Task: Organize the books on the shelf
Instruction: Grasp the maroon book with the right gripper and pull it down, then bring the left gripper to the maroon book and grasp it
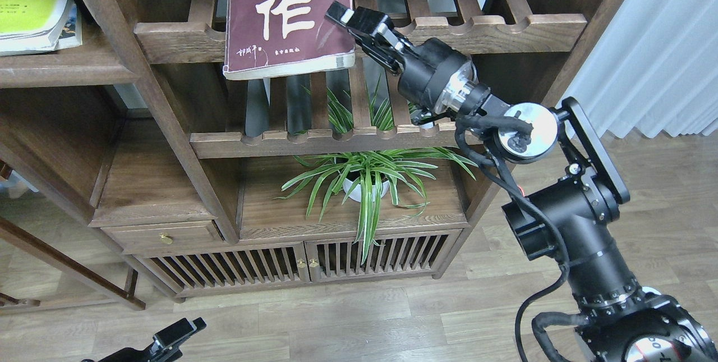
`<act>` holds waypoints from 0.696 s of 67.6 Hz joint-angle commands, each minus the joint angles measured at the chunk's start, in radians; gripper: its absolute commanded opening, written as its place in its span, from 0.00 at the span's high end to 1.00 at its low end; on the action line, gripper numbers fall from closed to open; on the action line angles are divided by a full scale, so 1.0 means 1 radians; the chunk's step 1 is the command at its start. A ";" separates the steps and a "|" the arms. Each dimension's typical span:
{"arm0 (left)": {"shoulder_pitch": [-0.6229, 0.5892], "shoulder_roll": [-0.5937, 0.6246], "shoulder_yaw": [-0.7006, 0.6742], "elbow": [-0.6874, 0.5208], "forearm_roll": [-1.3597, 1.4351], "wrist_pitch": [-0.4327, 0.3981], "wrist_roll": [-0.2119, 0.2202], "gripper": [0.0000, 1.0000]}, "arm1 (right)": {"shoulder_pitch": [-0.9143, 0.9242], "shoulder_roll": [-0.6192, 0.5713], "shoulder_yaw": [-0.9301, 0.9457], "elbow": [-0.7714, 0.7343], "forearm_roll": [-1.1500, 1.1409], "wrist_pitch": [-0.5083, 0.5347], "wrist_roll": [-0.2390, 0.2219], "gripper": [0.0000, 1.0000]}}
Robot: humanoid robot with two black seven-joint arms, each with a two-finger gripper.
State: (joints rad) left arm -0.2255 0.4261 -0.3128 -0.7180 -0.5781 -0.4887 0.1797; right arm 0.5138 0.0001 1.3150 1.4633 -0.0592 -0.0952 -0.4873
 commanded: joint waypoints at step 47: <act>-0.040 -0.013 -0.276 -0.376 -0.006 0.000 -0.006 0.00 | -0.436 0.000 0.082 0.046 0.148 0.486 -0.001 0.97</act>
State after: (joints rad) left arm -0.2455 0.4206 -0.5103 -0.9617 -0.5845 -0.4885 0.1764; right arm 0.0908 -0.0007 1.4073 1.5141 0.0876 0.3822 -0.4888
